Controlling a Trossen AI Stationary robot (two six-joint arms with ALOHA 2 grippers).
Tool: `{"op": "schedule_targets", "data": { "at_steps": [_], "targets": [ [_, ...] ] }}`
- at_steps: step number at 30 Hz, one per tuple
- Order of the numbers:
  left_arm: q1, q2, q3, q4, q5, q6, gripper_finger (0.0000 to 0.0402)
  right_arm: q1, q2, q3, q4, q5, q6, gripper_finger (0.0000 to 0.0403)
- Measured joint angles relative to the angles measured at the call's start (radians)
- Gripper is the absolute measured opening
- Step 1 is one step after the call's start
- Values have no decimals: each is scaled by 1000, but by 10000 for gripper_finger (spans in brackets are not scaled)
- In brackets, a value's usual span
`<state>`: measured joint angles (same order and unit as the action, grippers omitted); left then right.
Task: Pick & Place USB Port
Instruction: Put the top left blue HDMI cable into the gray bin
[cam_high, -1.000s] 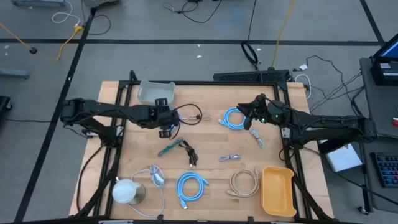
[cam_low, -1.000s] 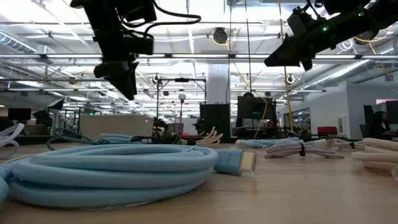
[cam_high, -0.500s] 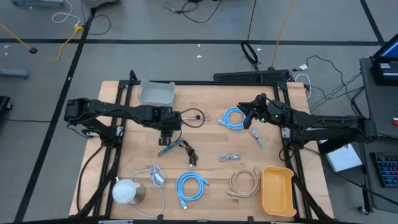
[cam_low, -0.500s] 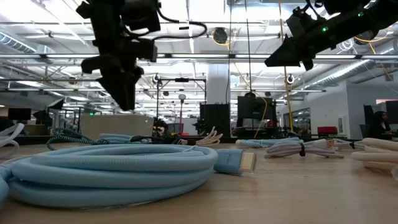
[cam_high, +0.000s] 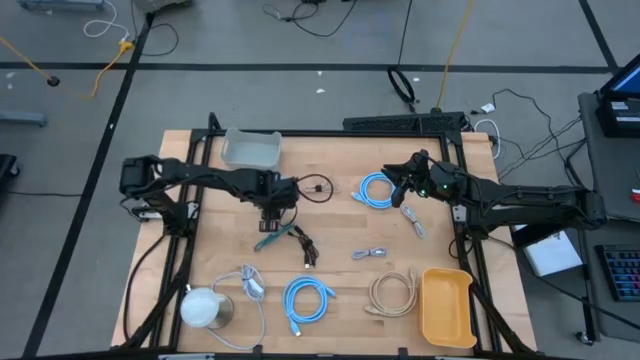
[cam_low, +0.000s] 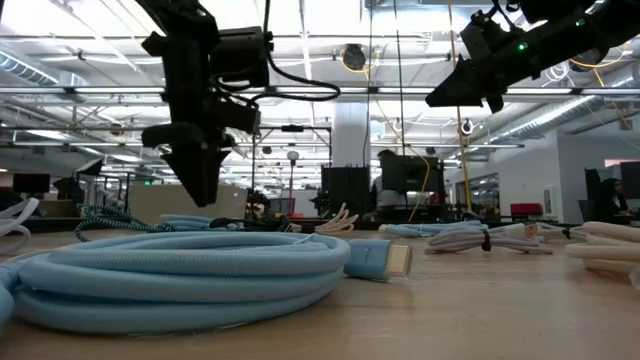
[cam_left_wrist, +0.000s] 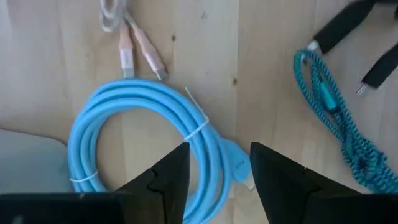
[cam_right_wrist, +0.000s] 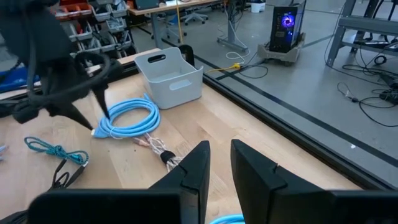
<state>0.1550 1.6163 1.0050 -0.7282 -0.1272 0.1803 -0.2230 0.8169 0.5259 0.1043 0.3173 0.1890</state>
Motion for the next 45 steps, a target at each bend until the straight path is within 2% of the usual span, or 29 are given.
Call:
{"op": "schedule_targets", "data": {
  "at_steps": [7, 23, 32, 39, 45],
  "targets": [
    [32, 0, -11, 29, 86, -36, 182, 0, 0, 0, 0, 0, -11, 61],
    [49, 1, -80, 138, 74, -32, 152, 0, 0, 0, 0, -4, -11, 61],
    [76, 1, -138, 162, 74, -34, 169, 0, 0, 0, 0, -6, 4, 61],
    [78, 2, -182, 241, 78, -37, 178, 0, 0, 0, 0, -8, 4, 61],
    [83, 46, -191, 290, 137, -70, 146, 0, 0, 0, 4, -8, 8, 61]
  ]
}}
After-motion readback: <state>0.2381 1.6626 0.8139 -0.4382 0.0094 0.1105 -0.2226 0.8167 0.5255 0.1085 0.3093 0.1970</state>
